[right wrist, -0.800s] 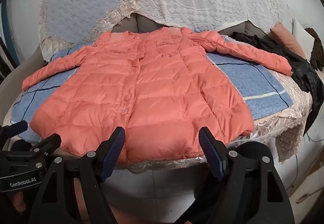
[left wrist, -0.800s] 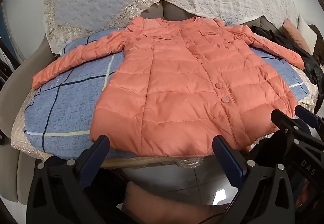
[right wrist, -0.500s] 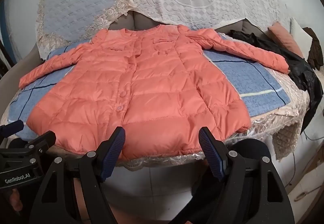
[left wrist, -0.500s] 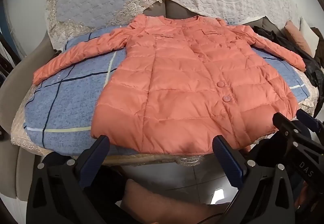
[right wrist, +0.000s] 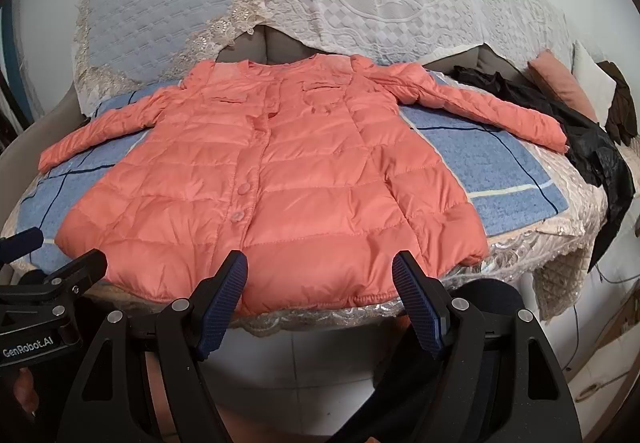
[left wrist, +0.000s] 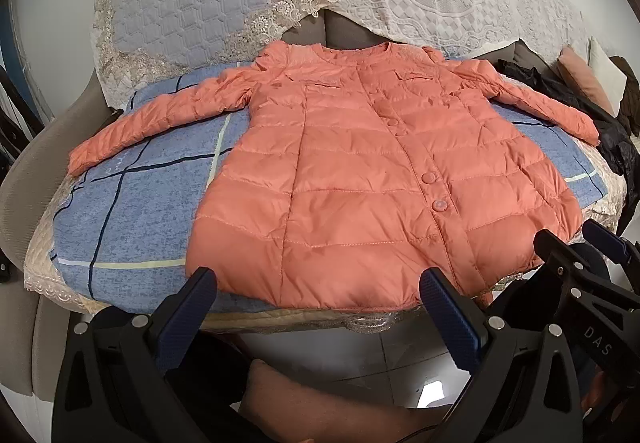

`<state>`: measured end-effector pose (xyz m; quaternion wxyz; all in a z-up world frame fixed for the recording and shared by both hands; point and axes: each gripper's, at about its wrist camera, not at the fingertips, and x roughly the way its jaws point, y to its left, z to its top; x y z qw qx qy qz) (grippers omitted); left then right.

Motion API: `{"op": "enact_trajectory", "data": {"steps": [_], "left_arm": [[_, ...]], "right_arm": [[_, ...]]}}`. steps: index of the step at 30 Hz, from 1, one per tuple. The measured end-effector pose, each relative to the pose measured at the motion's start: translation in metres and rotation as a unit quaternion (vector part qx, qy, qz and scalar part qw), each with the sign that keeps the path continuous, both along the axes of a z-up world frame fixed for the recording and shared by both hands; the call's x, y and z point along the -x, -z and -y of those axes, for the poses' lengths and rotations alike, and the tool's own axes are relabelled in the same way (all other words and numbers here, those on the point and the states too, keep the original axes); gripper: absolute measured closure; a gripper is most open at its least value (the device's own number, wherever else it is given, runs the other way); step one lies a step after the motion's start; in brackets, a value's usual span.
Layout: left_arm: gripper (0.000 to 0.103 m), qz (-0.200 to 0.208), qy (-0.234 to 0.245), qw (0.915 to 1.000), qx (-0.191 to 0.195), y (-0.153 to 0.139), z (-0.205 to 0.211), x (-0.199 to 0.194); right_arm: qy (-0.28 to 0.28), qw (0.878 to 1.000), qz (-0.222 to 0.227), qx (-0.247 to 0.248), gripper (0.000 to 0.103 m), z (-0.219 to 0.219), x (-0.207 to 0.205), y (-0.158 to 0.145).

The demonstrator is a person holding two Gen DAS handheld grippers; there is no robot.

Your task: Fold large clothes

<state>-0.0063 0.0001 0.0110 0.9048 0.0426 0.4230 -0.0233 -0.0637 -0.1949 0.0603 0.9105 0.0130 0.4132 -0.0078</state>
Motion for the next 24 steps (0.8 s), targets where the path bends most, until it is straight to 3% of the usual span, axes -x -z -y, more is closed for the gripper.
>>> {"op": "enact_trajectory", "data": {"steps": [24], "left_arm": [[0.0,0.003,0.004,1.0,0.008,-0.003,0.0024,0.0056]], "right_arm": [[0.005,1.0,0.009,0.001,0.028,0.0054,0.0076,-0.0032]]}}
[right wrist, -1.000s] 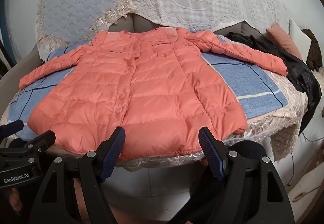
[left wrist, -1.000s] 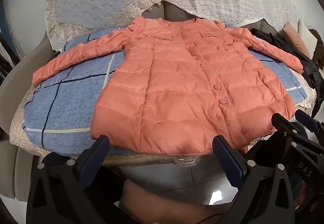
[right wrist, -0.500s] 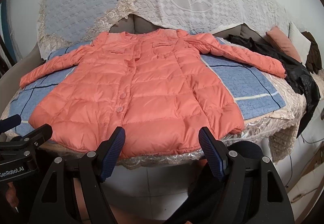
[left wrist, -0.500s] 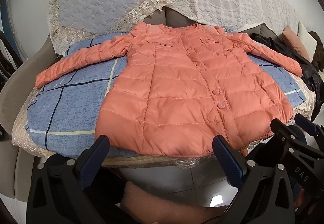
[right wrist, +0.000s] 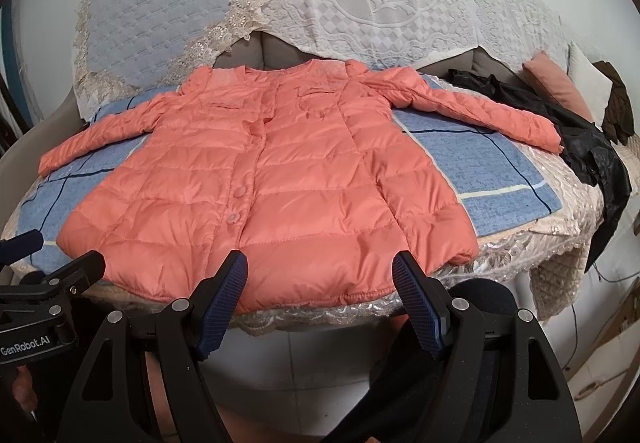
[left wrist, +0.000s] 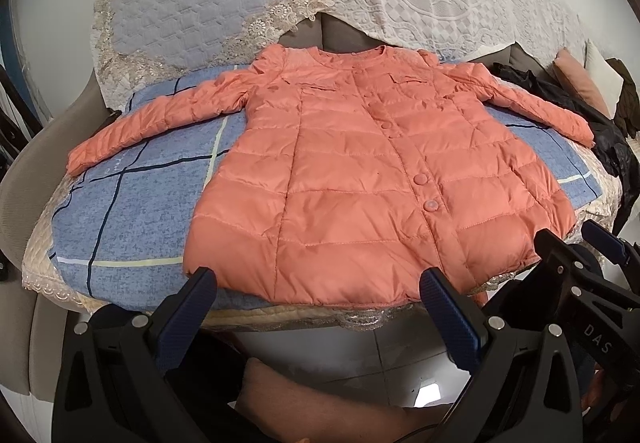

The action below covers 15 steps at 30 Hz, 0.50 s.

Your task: Fold large clothes

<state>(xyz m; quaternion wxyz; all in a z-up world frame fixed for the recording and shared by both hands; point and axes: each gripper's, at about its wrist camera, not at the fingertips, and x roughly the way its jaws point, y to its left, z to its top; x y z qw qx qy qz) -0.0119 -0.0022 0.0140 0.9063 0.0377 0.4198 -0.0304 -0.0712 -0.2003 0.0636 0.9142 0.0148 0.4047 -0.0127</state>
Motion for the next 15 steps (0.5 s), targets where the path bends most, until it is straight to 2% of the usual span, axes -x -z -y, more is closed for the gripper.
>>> {"op": "enact_trajectory", "data": {"steps": [15], "left_arm": [[0.0,0.002,0.003,1.0,-0.004,0.0006,0.0023,0.001]], "right_arm": [[0.001,1.0,0.001,-0.002,0.028,0.002,0.0003,-0.0015]]}}
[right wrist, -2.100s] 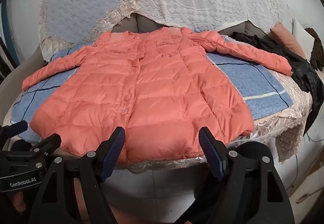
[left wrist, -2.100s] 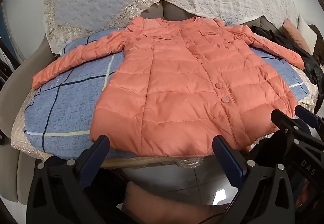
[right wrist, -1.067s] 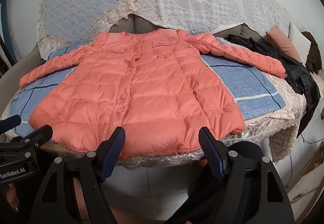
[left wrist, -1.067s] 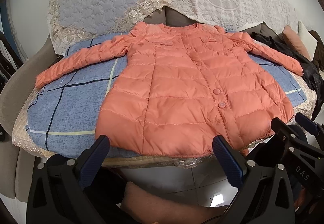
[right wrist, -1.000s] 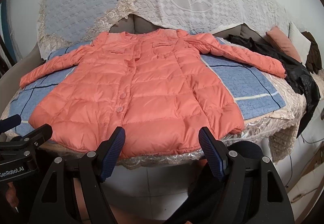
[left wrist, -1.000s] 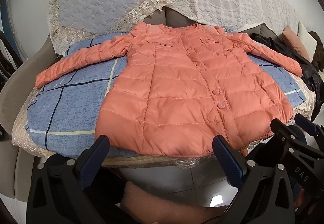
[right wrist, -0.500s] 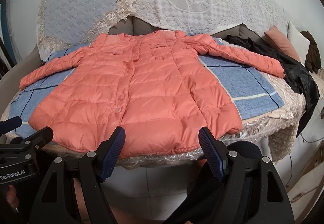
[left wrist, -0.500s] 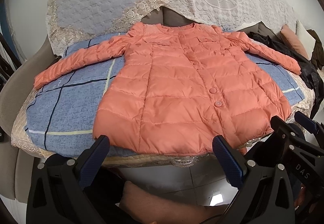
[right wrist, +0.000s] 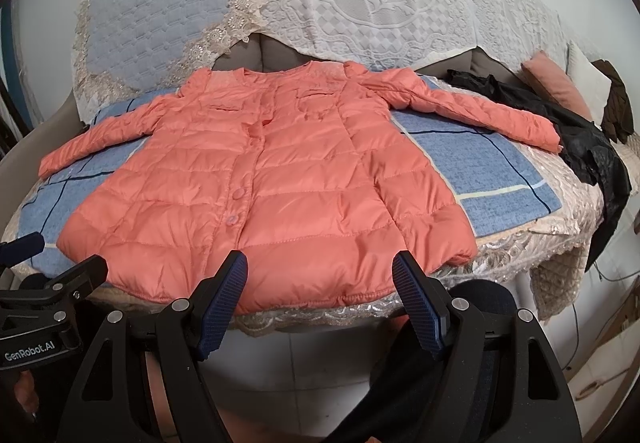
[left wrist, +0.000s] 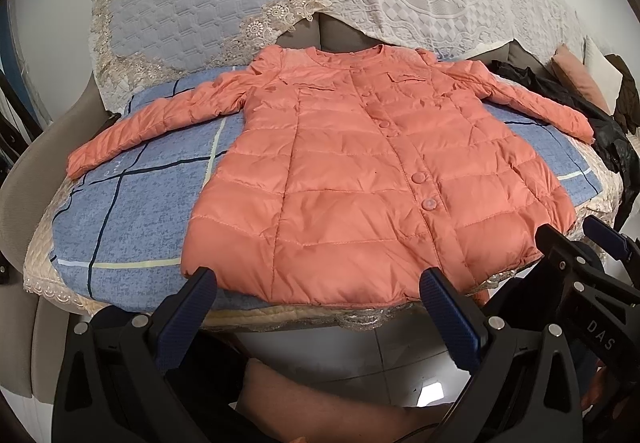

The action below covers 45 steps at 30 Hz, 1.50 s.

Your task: Fold large clothes

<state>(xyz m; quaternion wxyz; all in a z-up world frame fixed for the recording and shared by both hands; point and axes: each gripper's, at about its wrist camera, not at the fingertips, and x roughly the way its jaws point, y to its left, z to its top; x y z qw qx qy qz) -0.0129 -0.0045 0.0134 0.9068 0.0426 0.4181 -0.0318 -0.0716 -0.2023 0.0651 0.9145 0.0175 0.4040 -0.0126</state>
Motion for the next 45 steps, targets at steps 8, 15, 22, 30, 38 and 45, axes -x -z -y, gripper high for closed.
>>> {"op": "enact_trajectory", "data": {"steps": [8,15,22,30,38,45], "left_arm": [[0.0,0.001,0.001,1.0,-0.003,0.0,0.001,0.001],[0.0,0.001,0.002,1.0,-0.004,0.001,0.002,0.0],[0.0,-0.003,0.003,1.0,-0.003,0.001,0.001,-0.004],[0.0,-0.012,0.01,0.9999,0.002,0.004,-0.004,-0.014],[0.0,-0.004,0.01,0.9972,0.075,-0.014,-0.051,-0.034],[0.0,0.022,-0.081,0.993,0.083,-0.031,-0.144,-0.062]], "right_arm": [[0.002,1.0,0.001,0.0,0.028,0.0,0.0,0.0],[0.003,1.0,-0.001,0.001,0.028,0.001,-0.001,0.0],[0.002,1.0,-0.003,0.004,0.028,-0.001,-0.006,0.001],[-0.001,1.0,-0.005,0.008,0.028,-0.008,-0.017,0.001],[-0.075,0.996,0.043,0.003,0.026,-0.04,-0.057,-0.032],[-0.207,0.975,0.075,0.018,0.025,-0.122,-0.117,-0.063]]}}
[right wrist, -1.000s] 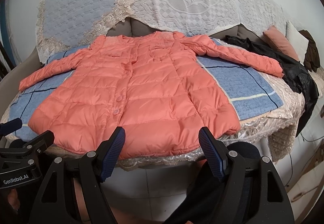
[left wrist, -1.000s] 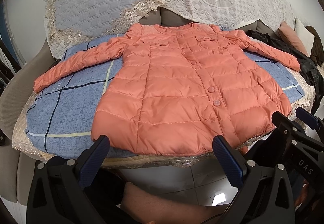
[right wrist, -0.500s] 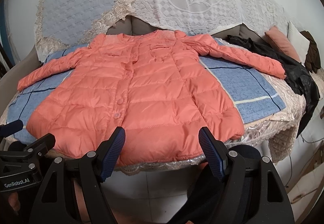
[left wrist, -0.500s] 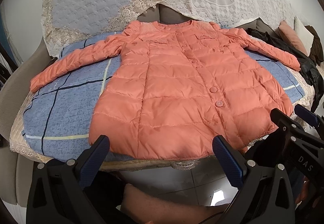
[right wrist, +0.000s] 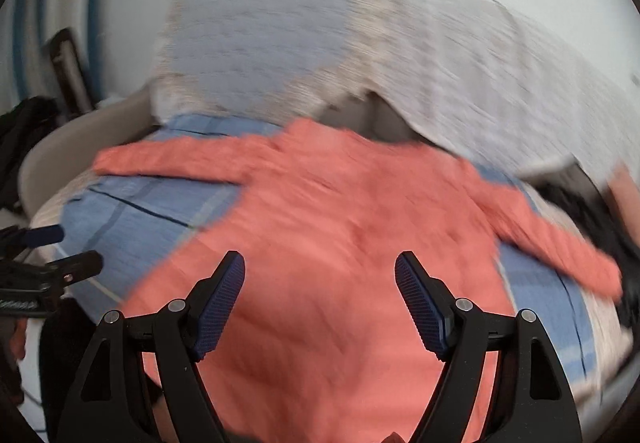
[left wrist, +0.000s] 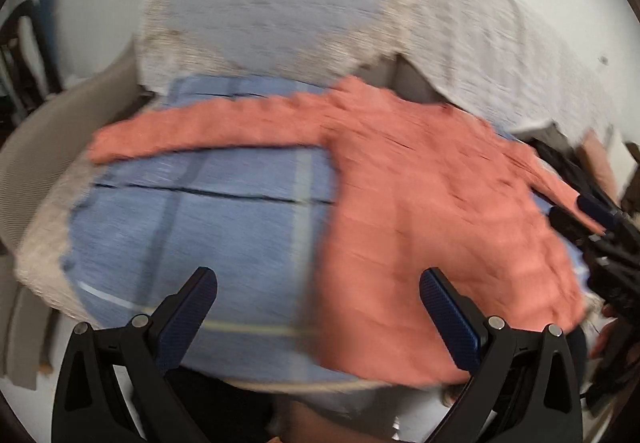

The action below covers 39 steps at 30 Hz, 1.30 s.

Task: Fold large clothes
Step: 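Move both tools toward the jacket sleeve cuff beside the sofa armrest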

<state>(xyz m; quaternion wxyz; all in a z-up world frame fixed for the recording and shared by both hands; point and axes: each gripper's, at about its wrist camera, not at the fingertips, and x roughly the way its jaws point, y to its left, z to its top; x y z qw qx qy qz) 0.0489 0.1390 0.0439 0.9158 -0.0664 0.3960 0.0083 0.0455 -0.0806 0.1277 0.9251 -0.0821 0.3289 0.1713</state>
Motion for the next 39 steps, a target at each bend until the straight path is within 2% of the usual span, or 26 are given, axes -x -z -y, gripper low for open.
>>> {"op": "enact_trajectory", "data": {"steps": [5,10,15,18,20,23,28,31,34,35,37,39], "left_arm": [[0.0,0.009,-0.052,0.9986,0.003,-0.004,-0.062,-0.015],[0.0,0.006,-0.092,0.9957,0.012,-0.002,-0.111,-0.026],[0.0,0.0,-0.123,0.9922,0.023,0.005,-0.16,-0.036],[0.0,-0.015,-0.149,0.9868,0.063,0.013,-0.194,-0.04],[0.0,-0.019,-0.173,0.983,0.057,0.017,-0.211,-0.04],[0.0,-0.018,-0.185,0.9791,0.082,0.024,-0.234,-0.039],[0.0,-0.015,-0.209,0.975,0.074,0.034,-0.262,-0.04],[0.0,-0.017,-0.218,0.9714,0.093,0.041,-0.277,-0.043],[0.0,-0.022,-0.233,0.9687,0.083,0.048,-0.286,-0.045],[0.0,-0.024,-0.238,0.9677,0.08,0.051,-0.288,-0.046],[0.001,-0.023,-0.235,0.9664,0.1,0.056,-0.296,-0.048],[0.001,-0.023,-0.24,0.9658,0.096,0.06,-0.302,-0.049]], "right_arm": [[-0.065,0.998,0.007,-0.006,0.025,-0.063,-0.04,-0.004],[-0.133,0.991,0.017,0.008,0.025,-0.131,-0.07,0.005],[-0.219,0.975,0.022,0.025,0.025,-0.202,-0.09,0.02],[-0.259,0.966,0.0,0.018,0.025,-0.244,-0.106,0.034],[-0.284,0.959,-0.01,0.013,0.025,-0.271,-0.114,0.045],[-0.311,0.95,-0.015,0.027,0.025,-0.304,-0.12,0.056],[-0.354,0.933,-0.021,0.053,0.025,-0.365,-0.127,0.077],[-0.363,0.929,-0.02,0.069,0.025,-0.398,-0.13,0.09],[-0.36,0.929,-0.008,0.089,0.025,-0.424,-0.129,0.1],[-0.362,0.926,-0.001,0.11,0.025,-0.437,-0.128,0.106],[-0.378,0.917,0.008,0.126,0.025,-0.452,-0.123,0.113],[-0.391,0.91,0.015,0.14,0.025,-0.468,-0.12,0.119]]}}
